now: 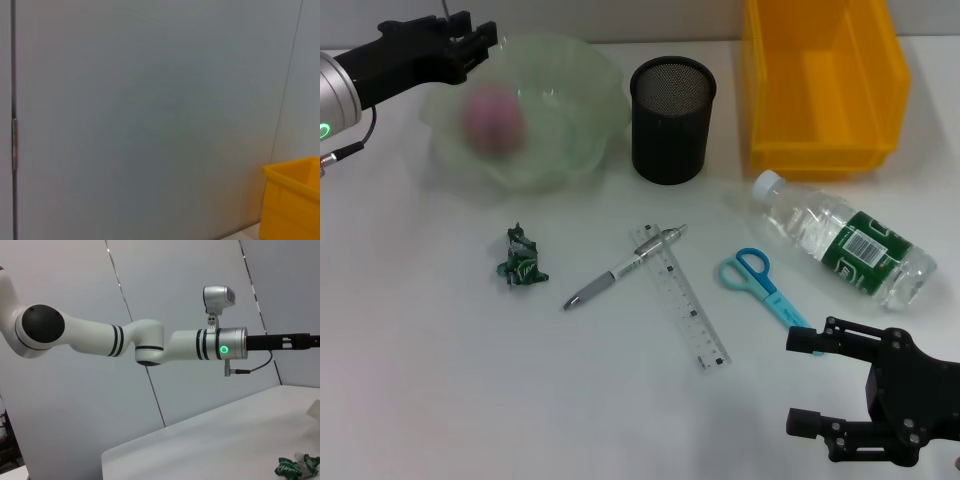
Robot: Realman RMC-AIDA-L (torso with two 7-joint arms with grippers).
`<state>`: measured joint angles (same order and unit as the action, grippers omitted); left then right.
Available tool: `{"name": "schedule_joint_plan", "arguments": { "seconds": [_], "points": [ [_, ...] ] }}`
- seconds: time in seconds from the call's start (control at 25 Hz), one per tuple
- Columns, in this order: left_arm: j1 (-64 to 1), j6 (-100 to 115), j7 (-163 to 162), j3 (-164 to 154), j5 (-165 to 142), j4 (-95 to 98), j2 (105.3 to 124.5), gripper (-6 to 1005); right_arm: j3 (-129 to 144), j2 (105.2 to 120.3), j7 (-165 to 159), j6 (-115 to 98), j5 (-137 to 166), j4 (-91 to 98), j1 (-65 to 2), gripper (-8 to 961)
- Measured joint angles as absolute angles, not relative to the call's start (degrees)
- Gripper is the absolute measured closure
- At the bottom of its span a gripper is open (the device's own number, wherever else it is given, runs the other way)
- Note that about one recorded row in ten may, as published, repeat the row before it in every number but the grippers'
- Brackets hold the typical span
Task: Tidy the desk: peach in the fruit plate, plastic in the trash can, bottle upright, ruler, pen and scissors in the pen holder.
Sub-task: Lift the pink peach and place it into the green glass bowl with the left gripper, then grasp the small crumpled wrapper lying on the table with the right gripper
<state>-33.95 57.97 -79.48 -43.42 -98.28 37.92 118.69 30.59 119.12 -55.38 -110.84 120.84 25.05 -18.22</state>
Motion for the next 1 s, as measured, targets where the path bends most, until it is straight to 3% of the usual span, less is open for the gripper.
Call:
{"name": "schedule_joint_plan", "arguments": {
  "seconds": [0.36,0.6,0.68,1.0],
  "points": [
    [-32.32,63.75,-79.46,-43.38,-95.71,38.05,118.62,558,30.28,119.16,-55.37,-110.05,120.84,24.12,-18.50,146],
    [-28.33,80.10,-76.95,-42.82,-91.16,39.37,118.12,294,29.79,118.92,-57.80,-110.01,118.43,25.15,-19.57,146],
    [-24.64,91.84,-73.25,-43.48,-91.55,40.12,117.05,180,29.55,118.64,-60.89,-110.01,117.81,27.28,-20.36,147],
    [-18.61,104.86,-70.02,-43.64,-101.94,39.19,113.45,165,29.49,118.31,-78.11,-109.26,117.65,42.18,-25.06,147]
  ]
}}
